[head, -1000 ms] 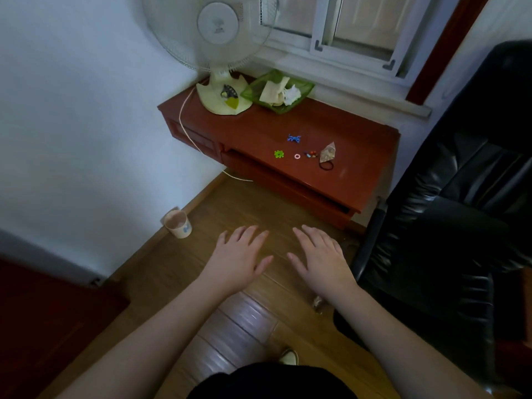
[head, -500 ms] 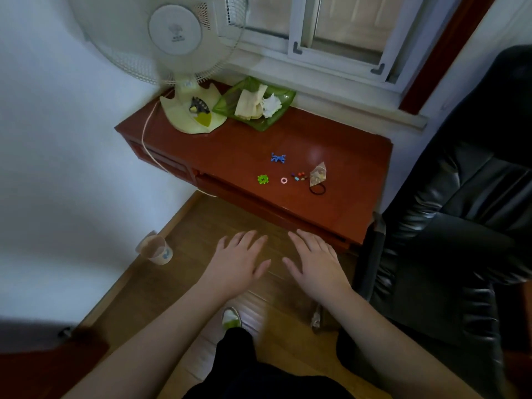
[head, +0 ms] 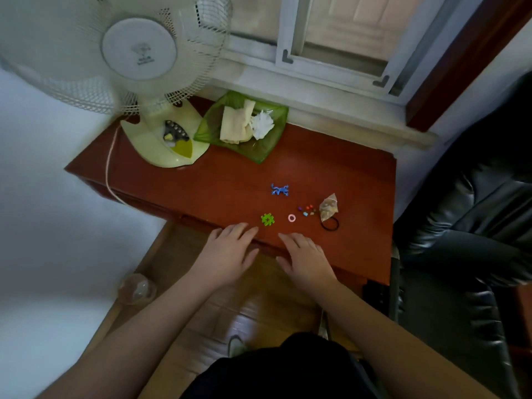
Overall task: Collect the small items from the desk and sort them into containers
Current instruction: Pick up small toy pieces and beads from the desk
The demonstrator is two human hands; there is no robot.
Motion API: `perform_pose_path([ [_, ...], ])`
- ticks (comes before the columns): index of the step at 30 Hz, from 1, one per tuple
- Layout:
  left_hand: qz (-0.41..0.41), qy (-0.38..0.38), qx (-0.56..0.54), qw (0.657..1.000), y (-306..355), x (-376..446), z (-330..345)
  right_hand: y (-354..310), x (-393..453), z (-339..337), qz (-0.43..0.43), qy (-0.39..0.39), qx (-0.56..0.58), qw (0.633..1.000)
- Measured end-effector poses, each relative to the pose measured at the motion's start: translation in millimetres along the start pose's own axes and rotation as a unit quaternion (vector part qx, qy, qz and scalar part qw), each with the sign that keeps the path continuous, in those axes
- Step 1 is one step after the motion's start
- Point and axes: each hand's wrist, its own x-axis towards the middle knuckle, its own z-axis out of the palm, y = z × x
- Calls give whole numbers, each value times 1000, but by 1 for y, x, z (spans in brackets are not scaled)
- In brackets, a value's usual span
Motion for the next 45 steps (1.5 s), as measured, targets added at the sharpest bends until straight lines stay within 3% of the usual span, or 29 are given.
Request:
perform_pose_path([
  [7, 15, -17, -27, 999, -15, 49, 5, 6, 65, 6, -3, -35, 1, 999],
  [21, -75, -81, -19, 994, -40, 116, 4, 26, 161, 24, -87, -103, -58, 989],
  [27, -40, -97, -13, 994, -63, 137, 6, 26, 184, 22, -65, -106, -50, 991],
  [30, -1, -108, -12, 994, -74, 149, 7, 31, 190, 10, -19, -127, 43, 991],
  [37, 59, -135, -36, 988, -89, 166, -1, 42, 208, -23, 118, -58, 159, 978],
  [45, 91, -151, -11, 984, -108, 171, -1, 47, 239, -4, 134, -71, 17, 988],
])
